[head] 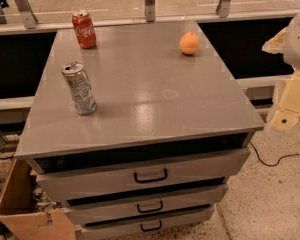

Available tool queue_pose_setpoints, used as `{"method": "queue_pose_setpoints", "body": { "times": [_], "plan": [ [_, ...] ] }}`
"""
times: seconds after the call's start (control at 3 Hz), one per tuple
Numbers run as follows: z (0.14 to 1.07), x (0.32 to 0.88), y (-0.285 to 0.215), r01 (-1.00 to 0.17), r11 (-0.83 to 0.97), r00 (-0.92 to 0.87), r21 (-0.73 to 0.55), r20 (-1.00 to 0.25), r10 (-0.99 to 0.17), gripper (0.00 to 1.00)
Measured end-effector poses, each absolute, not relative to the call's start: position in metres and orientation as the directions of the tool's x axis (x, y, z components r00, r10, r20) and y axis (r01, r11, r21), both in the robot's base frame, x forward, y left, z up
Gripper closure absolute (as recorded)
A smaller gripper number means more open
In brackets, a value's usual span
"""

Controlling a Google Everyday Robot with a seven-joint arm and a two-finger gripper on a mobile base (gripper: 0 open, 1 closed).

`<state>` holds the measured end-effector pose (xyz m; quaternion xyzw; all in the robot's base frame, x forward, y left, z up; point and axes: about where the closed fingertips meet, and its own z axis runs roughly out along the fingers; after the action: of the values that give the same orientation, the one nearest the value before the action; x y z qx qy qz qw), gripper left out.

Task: Move redbull can near orange

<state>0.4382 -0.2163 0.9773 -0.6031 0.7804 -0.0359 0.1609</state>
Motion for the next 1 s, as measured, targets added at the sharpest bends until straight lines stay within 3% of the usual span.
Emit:
{"method": "queue_pose_setpoints", "body": {
  "times": [0.67, 1.0],
  "plan": [
    [0.957, 0.454, -0.212, -0.937, 0.281, -0.225, -0.206, -0.256, -0.940, 0.00],
    [0.926, 0.490, -0.178, -0.957, 0.247, -0.183, -0.151, -0.343, -0.921, 0.00]
  ]
}}
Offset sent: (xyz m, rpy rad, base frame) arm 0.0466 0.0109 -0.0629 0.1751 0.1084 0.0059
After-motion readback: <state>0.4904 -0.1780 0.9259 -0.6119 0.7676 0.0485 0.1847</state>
